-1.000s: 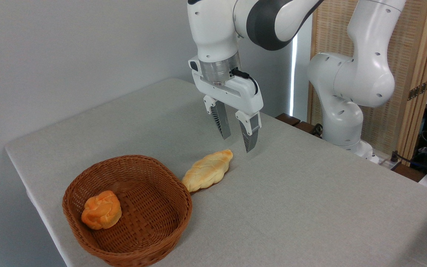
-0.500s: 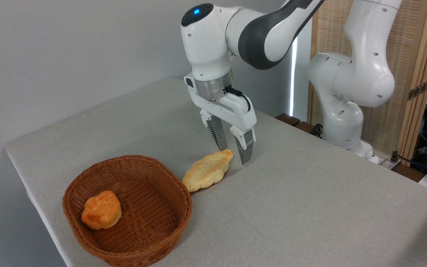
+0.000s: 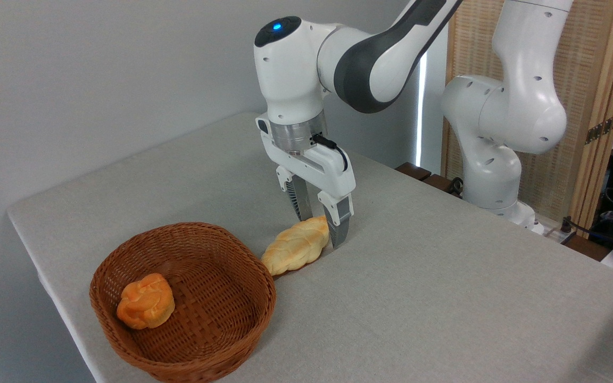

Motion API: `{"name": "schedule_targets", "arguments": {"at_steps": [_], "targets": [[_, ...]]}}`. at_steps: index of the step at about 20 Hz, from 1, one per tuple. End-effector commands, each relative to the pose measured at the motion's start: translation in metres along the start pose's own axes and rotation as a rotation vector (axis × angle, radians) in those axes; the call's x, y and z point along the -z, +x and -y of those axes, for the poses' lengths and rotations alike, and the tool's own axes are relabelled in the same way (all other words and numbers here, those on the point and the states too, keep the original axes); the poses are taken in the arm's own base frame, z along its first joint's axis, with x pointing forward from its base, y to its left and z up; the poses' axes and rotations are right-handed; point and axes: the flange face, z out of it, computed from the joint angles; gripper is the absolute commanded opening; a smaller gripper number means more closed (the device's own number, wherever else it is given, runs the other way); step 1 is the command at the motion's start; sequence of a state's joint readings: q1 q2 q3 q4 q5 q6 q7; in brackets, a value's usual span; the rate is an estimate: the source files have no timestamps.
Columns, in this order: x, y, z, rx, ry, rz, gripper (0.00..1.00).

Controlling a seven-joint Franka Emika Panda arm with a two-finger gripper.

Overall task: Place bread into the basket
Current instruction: 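Lower the open gripper down onto the braided loaf, then close the gripper on the middle of the braided loaf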

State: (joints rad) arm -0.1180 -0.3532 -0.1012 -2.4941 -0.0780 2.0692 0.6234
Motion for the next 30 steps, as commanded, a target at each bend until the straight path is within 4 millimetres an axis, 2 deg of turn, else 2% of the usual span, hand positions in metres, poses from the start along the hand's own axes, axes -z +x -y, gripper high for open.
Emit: {"name": "schedule_targets", "arguments": {"at_steps": [1, 18, 22, 30], "targets": [[0.005, 0.008, 0.0, -0.012, 0.031, -0.059, 1.0], [0.015, 0.017, 0.004, -0.019, 0.092, -0.137, 1.0], [0.011, 0.022, -0.002, -0.037, 0.091, -0.128, 1.0], [0.011, 0.022, -0.002, -0.039, 0.097, -0.125, 0.98]]}}
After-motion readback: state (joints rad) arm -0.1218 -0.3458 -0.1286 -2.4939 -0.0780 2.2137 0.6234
